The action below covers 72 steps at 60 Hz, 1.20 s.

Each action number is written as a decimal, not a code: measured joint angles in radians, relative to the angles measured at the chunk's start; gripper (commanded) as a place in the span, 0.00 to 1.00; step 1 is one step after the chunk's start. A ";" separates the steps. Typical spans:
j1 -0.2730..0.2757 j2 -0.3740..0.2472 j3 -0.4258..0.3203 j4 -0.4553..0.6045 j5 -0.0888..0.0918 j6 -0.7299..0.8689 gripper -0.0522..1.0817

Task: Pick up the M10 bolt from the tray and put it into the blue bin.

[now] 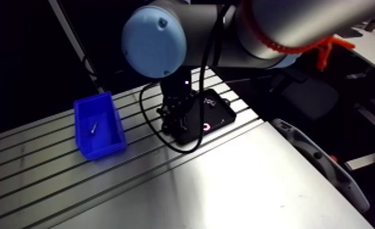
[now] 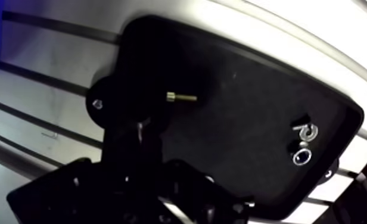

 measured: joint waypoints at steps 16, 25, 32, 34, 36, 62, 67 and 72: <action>-0.007 -0.009 -0.012 0.001 -0.009 -0.002 0.96; -0.014 -0.030 -0.019 0.006 -0.024 -0.003 0.99; -0.023 -0.055 -0.025 0.016 -0.041 -0.004 0.99; -0.026 -0.063 -0.027 0.020 -0.044 -0.004 0.99; -0.031 -0.077 -0.031 0.028 -0.047 -0.004 0.99; -0.032 -0.202 -0.093 0.192 0.026 -0.089 0.99; -0.013 -0.213 -0.107 0.208 0.042 -0.167 0.99; 0.006 -0.219 -0.124 0.221 0.063 -0.268 0.99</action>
